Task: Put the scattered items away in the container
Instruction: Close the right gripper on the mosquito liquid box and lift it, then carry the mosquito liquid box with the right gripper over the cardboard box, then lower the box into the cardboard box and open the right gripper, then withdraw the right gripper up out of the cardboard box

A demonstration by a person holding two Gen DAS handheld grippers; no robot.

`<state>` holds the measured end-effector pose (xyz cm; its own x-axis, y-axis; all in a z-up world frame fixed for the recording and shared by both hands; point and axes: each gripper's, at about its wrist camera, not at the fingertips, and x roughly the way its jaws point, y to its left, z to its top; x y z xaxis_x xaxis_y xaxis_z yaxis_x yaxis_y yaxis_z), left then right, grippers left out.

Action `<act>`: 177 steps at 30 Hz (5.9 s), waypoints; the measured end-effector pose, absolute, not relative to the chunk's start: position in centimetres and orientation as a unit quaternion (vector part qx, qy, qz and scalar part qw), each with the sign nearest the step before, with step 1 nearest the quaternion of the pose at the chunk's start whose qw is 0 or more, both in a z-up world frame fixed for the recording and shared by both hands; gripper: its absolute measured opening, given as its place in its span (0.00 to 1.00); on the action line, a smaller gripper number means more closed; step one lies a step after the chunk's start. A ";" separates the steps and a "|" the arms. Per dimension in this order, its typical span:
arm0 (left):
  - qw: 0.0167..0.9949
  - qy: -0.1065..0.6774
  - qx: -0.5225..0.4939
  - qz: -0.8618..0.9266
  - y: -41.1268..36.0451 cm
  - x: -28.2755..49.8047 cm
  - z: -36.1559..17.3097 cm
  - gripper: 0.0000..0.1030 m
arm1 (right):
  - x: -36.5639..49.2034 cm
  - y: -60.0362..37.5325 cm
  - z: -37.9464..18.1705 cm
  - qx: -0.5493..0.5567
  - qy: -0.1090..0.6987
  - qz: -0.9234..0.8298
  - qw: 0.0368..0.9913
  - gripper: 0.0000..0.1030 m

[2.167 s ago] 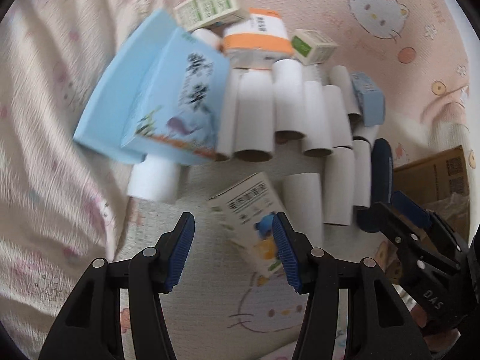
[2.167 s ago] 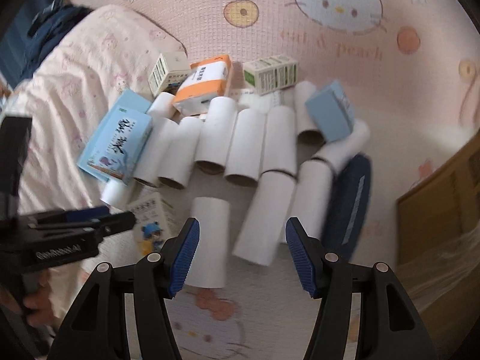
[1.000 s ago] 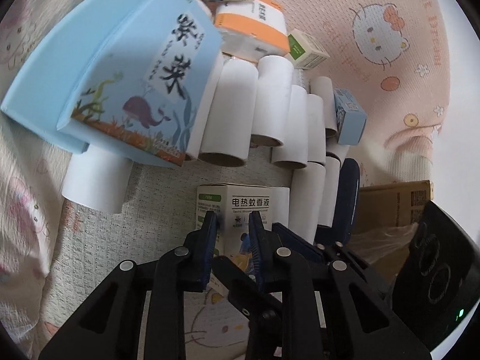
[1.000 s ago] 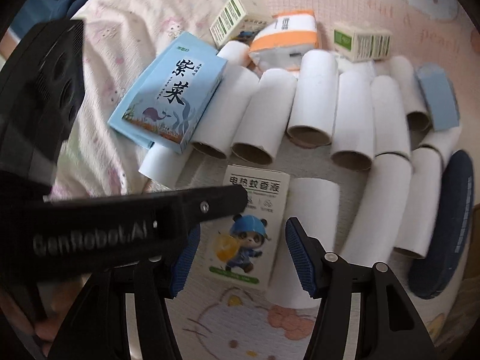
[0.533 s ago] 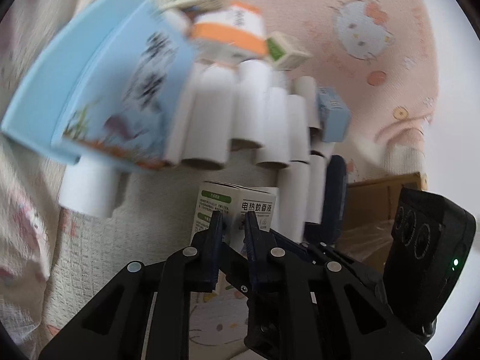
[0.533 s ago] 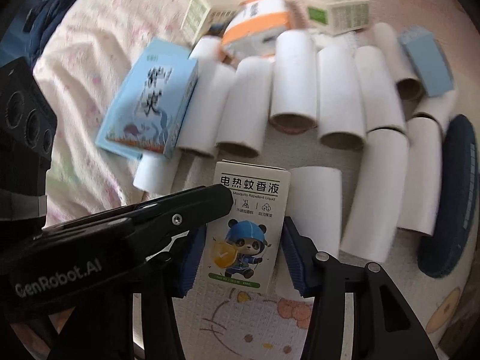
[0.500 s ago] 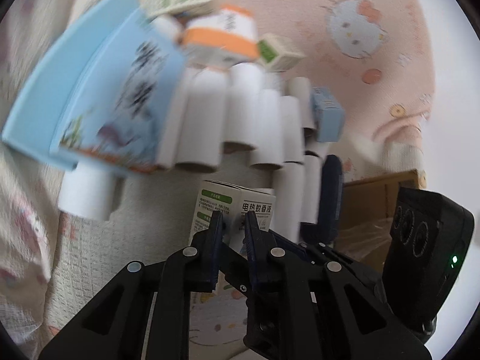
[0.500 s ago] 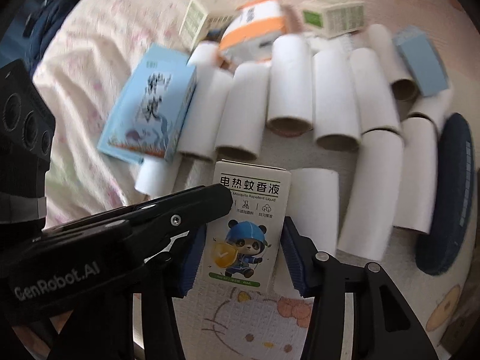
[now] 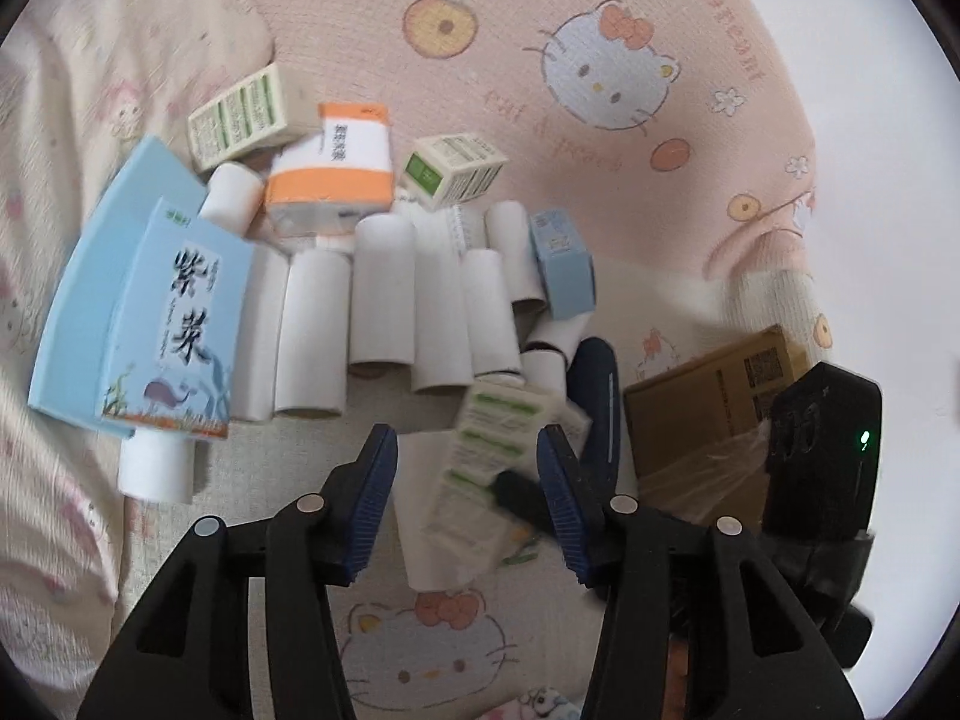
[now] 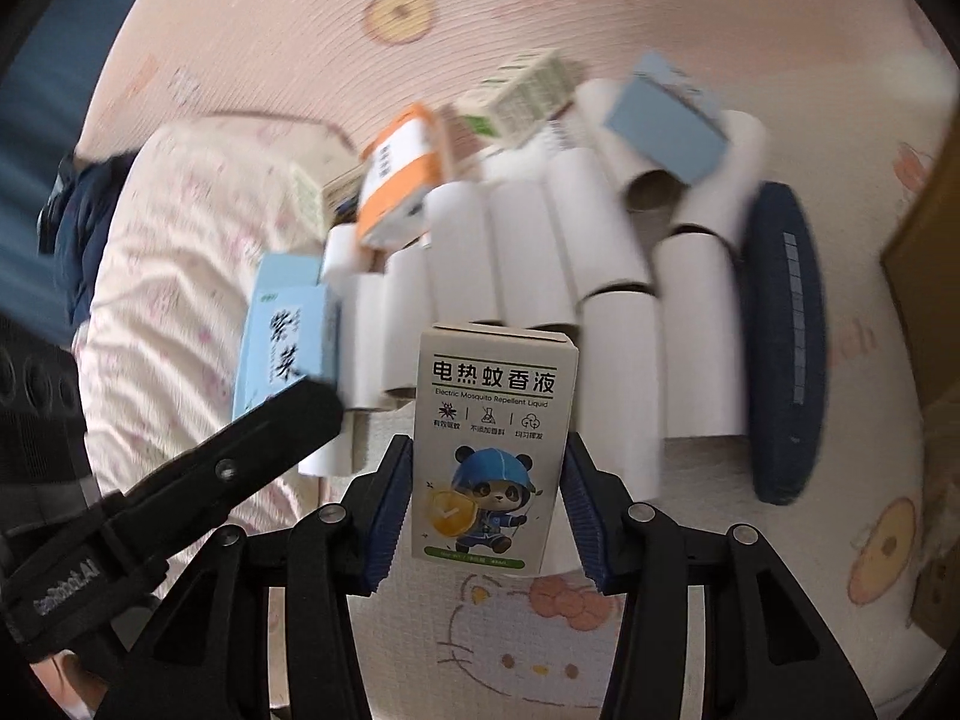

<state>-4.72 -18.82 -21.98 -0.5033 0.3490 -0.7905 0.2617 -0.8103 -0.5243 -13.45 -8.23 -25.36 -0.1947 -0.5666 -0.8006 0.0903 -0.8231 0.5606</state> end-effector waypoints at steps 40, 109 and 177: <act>0.138 -0.320 -0.439 0.828 -5.2 -9.7 -15.7 0.41 | -13.7 6.0 -15.9 0.494 -0.307 -0.802 0.136 0.44; 0.197 -0.206 -0.630 0.722 23.8 -27.0 -23.6 0.39 | -22.2 34.9 -25.7 0.562 -0.416 -0.695 -0.169 0.45; 0.180 -0.098 -0.545 0.813 22.6 -21.7 -17.0 0.20 | -13.5 32.7 -14.1 0.579 -0.169 -0.796 -0.056 0.15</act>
